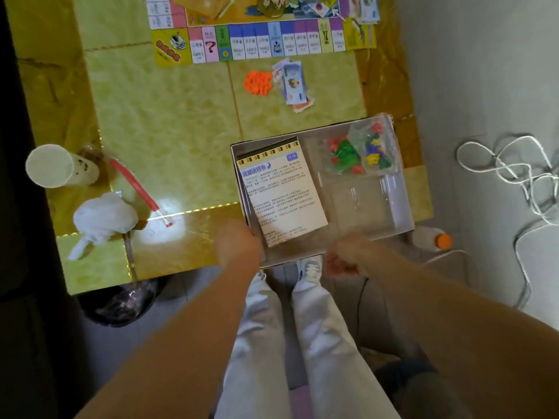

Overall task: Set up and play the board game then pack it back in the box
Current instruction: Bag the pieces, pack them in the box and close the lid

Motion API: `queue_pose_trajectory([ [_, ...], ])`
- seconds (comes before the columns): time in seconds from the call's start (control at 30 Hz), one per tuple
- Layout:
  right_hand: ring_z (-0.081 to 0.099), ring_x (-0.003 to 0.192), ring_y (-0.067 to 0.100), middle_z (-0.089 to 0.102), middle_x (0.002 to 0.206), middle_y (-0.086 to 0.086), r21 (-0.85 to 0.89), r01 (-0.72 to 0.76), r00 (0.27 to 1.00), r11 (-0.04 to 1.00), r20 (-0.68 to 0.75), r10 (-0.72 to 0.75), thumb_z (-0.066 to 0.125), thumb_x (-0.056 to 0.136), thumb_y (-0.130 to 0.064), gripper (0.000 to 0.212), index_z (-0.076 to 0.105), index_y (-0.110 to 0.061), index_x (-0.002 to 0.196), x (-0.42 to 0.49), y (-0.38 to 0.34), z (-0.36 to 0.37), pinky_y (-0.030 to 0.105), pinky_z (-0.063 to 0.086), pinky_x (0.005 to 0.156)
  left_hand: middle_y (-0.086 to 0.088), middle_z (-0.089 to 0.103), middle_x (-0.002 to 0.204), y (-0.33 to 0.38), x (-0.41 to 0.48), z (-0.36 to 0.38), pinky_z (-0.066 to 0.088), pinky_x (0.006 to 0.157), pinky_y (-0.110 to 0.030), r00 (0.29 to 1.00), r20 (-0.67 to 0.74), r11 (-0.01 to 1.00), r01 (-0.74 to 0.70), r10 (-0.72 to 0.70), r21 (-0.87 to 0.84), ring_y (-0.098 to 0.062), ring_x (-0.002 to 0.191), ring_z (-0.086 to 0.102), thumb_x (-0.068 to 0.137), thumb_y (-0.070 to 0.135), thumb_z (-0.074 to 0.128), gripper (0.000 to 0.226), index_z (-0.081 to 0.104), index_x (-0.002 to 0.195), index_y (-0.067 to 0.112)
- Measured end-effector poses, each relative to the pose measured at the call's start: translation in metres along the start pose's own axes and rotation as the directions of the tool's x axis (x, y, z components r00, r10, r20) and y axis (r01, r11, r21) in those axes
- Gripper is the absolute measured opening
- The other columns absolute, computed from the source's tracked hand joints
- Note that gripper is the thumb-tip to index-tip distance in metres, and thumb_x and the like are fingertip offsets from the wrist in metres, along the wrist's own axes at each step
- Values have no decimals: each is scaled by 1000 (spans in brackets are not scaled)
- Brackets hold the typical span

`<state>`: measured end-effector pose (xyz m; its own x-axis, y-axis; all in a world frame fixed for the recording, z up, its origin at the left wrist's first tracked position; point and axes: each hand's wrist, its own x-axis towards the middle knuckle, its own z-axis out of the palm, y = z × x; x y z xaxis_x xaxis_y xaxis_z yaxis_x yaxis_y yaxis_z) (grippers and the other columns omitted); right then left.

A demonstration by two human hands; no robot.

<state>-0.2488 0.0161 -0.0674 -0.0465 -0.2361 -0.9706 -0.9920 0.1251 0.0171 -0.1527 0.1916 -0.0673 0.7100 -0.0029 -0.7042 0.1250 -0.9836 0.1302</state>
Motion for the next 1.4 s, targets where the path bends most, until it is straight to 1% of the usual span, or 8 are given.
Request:
queue_pose_trajectory([
  [0.13, 69, 75, 27, 68, 86, 17, 131, 36, 997, 991, -67, -27, 55, 92, -13, 14, 63, -1, 89, 16, 17, 20, 33, 59, 69, -13, 69, 99, -1, -5, 10, 50, 73, -33, 1000, -18, 1000, -17, 18, 25, -29, 94, 66, 96, 21, 50, 23, 67, 98, 5],
  [0.27, 60, 41, 16, 62, 70, 15, 338, 25, 995, 941, -99, 9, 52, 93, -7, 12, 58, 0, 87, 17, 25, 29, 18, 47, 40, -14, 68, 98, -4, -8, 13, 48, 75, -34, 1000, -10, 1000, -10, 10, -13, -30, 95, 65, 95, 19, 51, 22, 65, 98, 4],
  [0.43, 58, 54, 18, 63, 73, 15, 486, 2, 996, 874, -75, 40, 50, 96, -16, 22, 58, 4, 99, 15, 20, 34, 16, 41, 33, -13, 67, 99, -11, -7, 22, 48, 78, -35, 1000, -11, 1000, -16, 16, 16, -30, 95, 64, 95, 28, 51, 26, 60, 101, 5],
  [0.73, 55, 31, 9, 62, 66, 13, 470, 58, 992, 881, -130, 4, 45, 96, -15, 27, 53, 0, 75, 22, 11, 31, 14, 40, 33, -14, 65, 103, -4, -14, 27, 46, 79, -33, 997, -78, 1000, 8, -9, -9, -30, 100, 62, 92, 11, 55, 13, 60, 101, 5],
  [0.97, 63, 50, 14, 65, 67, 10, 408, 54, 996, 911, -90, -18, 45, 97, -18, 25, 55, -2, 81, 27, -1, 24, 19, 46, 41, -15, 59, 108, 6, -11, 26, 46, 79, -34, 973, -203, 986, 78, -107, -147, -32, 93, 61, 97, 17, 49, 25, 71, 98, 7],
  [1.1, 65, 58, 16, 67, 69, 10, 373, 24, 999, 927, -51, -5, 46, 97, -16, 24, 56, -3, 80, 25, -4, 20, 22, 49, 49, -16, 66, 91, 8, -7, 32, 52, 72, -37, 958, -187, 947, 160, -217, -278, -34, 84, 64, 96, 28, 53, 31, 73, 85, 7],
  [1.2, 65, 58, 15, 68, 71, 11, 350, 14, 1000, 937, -3, -14, 45, 98, -14, 23, 57, -2, 83, 23, -7, 13, 21, 51, 46, -18, 67, 96, 11, -5, 37, 52, 72, -39, 959, -164, 952, 190, -232, -239, -35, 89, 65, 96, 32, 52, 35, 70, 93, 2],
  [1.4, 68, 64, 17, 69, 75, 11, 357, 35, 996, 934, 59, -60, 46, 95, -8, 17, 59, 0, 89, 28, -1, 9, 23, 51, 53, -20, 66, 100, 5, 7, 35, 51, 75, -34, 965, -138, 938, 175, -223, -298, -34, 87, 66, 92, 18, 56, 23, 75, 88, 5],
])
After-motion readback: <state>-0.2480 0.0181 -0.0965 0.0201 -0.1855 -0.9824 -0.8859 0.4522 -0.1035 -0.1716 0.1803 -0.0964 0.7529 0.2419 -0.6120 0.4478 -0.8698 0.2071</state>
